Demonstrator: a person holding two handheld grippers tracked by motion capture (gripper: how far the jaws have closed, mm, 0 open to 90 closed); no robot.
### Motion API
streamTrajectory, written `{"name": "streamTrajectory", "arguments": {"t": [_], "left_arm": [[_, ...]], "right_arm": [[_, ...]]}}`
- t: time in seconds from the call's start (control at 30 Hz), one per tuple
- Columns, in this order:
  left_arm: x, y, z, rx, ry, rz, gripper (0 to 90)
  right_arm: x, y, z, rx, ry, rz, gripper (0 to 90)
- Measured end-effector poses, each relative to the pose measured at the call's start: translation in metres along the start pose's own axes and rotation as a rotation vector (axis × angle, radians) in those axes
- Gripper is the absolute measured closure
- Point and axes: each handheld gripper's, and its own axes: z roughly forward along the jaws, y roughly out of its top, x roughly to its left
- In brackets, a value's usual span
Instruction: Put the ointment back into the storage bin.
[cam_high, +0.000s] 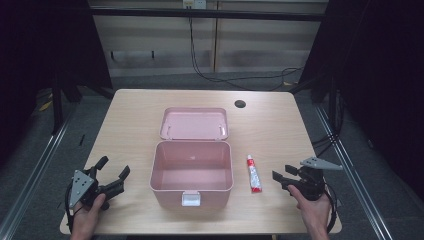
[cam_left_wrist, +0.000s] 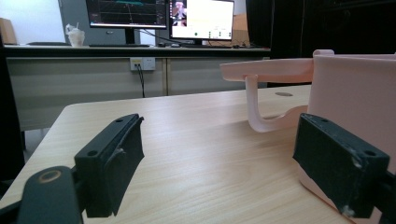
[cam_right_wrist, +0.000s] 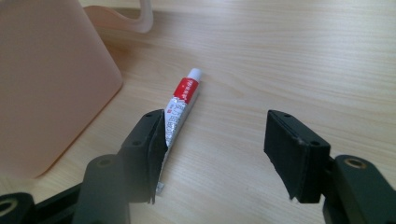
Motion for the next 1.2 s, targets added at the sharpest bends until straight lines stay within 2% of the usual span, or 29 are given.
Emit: {"name": "streamTrajectory", "arguments": {"t": [0.03, 0.07, 0.1, 0.17, 0.27, 0.3, 0.37, 0.53, 0.57, 0.9, 1.03, 1.07, 1.1, 1.13, 1.2], "left_arm": [[0.000, 0.000, 0.000, -0.001, -0.001, 0.000, 15.7], [0.001, 0.000, -0.001, 0.004, 0.006, 0.024, 15.7], [0.000, 0.000, 0.000, 0.003, 0.000, 0.011, 15.7], [-0.001, 0.000, 0.000, 0.001, 0.001, 0.011, 15.7], [-0.001, 0.000, 0.000, 0.002, 0.001, 0.015, 15.7], [-0.001, 0.000, 0.000, 0.003, 0.002, 0.015, 15.7], [0.000, 0.000, -0.001, -0.003, -0.001, 0.017, 15.7], [-0.001, -0.001, -0.002, -0.013, -0.012, 0.013, 15.7], [-0.001, -0.001, -0.002, -0.013, -0.010, 0.014, 15.7], [-0.001, -0.001, -0.002, -0.014, -0.012, 0.015, 15.7], [-0.001, -0.001, -0.002, -0.014, -0.013, 0.014, 15.7], [-0.001, -0.001, -0.002, -0.015, -0.013, 0.014, 15.7], [-0.001, -0.001, -0.002, -0.014, -0.014, 0.014, 15.7], [-0.001, -0.001, -0.002, -0.014, -0.014, 0.014, 15.7], [-0.001, -0.001, -0.002, -0.014, -0.014, 0.014, 15.7]], "right_arm": [[0.000, 0.000, 0.000, 0.000, 0.000, 0.000, 39.0], [0.000, 0.001, 0.000, 0.011, -0.005, 0.002, 39.6], [0.001, 0.005, -0.002, 0.037, 0.004, 0.011, 41.2], [0.001, 0.009, -0.003, 0.054, 0.006, 0.024, 40.8], [0.001, 0.014, -0.003, 0.079, 0.029, 0.020, 40.8], [0.002, 0.020, -0.002, 0.107, 0.048, 0.011, 40.6], [0.003, 0.023, -0.001, 0.113, 0.056, 0.012, 40.3], [0.008, 0.033, 0.007, 0.186, 0.068, -0.013, 37.6], [0.011, 0.037, 0.012, 0.228, 0.070, -0.020, 38.5], [0.024, 0.057, 0.029, 0.323, 0.075, -0.057, 43.9], [0.024, 0.062, 0.038, 0.400, 0.099, -0.038, 48.0], [0.024, 0.062, 0.038, 0.400, 0.099, -0.038, 48.0], [0.025, 0.065, 0.041, 0.427, 0.094, -0.018, 50.7], [0.025, 0.065, 0.041, 0.427, 0.094, -0.018, 50.7], [0.026, 0.068, 0.045, 0.465, 0.100, -0.005, 51.8]]}}
